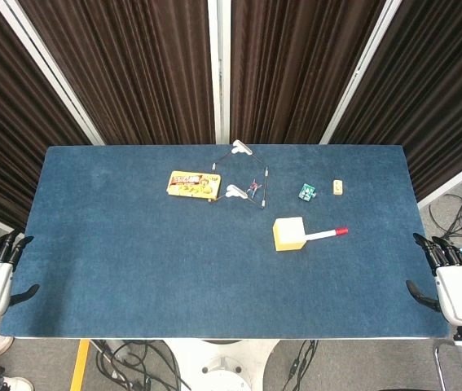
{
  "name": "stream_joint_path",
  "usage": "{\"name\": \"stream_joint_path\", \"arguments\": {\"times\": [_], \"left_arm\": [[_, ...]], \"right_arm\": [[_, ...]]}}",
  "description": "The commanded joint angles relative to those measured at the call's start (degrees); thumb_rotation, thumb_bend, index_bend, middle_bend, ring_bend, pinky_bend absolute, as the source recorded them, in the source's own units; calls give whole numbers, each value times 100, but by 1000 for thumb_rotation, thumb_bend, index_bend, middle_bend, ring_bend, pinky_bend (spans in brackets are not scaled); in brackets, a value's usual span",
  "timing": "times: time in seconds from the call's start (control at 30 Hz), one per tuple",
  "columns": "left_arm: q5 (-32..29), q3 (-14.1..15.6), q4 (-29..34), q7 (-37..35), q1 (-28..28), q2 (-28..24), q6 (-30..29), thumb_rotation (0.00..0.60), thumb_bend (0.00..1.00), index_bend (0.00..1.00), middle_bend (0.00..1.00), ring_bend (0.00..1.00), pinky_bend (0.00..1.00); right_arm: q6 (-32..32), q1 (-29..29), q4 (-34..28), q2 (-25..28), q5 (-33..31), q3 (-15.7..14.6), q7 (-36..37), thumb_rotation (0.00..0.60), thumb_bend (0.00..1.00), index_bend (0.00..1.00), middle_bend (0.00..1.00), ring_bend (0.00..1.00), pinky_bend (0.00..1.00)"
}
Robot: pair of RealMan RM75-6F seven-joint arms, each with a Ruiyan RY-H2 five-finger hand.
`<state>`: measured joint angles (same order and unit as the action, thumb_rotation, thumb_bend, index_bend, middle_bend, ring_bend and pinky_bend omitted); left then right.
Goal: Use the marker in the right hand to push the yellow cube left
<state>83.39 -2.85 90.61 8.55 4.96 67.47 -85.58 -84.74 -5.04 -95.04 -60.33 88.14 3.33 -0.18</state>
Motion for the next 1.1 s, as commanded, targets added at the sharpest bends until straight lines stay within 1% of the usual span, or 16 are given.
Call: {"name": "stream_joint_path", "arguments": {"times": [0.03, 0.37, 0.47, 0.53, 0.6, 0.7, 0.87, 0.97, 1.1], "left_arm": [[4, -9, 14, 14, 0, -10, -12, 600, 37, 213, 177, 131, 143], [7, -14, 108, 71, -18, -49, -38, 600, 37, 213, 177, 131, 143], [12, -19, 112, 82, -12, -63, -36, 600, 37, 213, 177, 131, 143], [30, -19, 114, 71, -12, -70, -46, 600, 37, 213, 177, 131, 143], [33, -18, 131, 60, -20, -73, -56, 600, 37, 213, 177, 131, 143], [25, 3, 156, 58, -49, -90, -66, 600, 38, 213, 177, 131, 143], [-14, 24, 191, 46, -125, -121, -127, 600, 37, 214, 177, 131, 143], [-30, 38, 206, 49, -163, -146, -148, 600, 37, 214, 177, 131, 143], [-52, 40, 224, 47, -179, -161, -142, 600, 36, 213, 177, 131, 143]], "right_arm": [[-13, 1, 9, -2, 12, 0, 10, 600, 176, 96, 211, 109, 197], [-64, 6, 72, -12, 76, -9, 83, 600, 176, 95, 215, 109, 197], [68, -89, 93, -20, 64, 18, 43, 600, 176, 99, 225, 109, 196], [293, -248, 112, -33, 31, 66, -67, 600, 176, 133, 245, 109, 197], [600, -478, 150, -86, -26, 145, -236, 600, 176, 220, 271, 109, 198], [1165, -887, 324, -270, -180, 275, -511, 600, 177, 280, 283, 109, 204], [2114, -1564, 815, -757, -553, 470, -847, 600, 177, 285, 283, 109, 205], [2657, -1982, 1402, -1238, -809, 562, -1042, 600, 165, 285, 290, 109, 207], [3071, -2390, 2206, -1868, -1012, 633, -1256, 600, 155, 285, 303, 109, 208]]}}
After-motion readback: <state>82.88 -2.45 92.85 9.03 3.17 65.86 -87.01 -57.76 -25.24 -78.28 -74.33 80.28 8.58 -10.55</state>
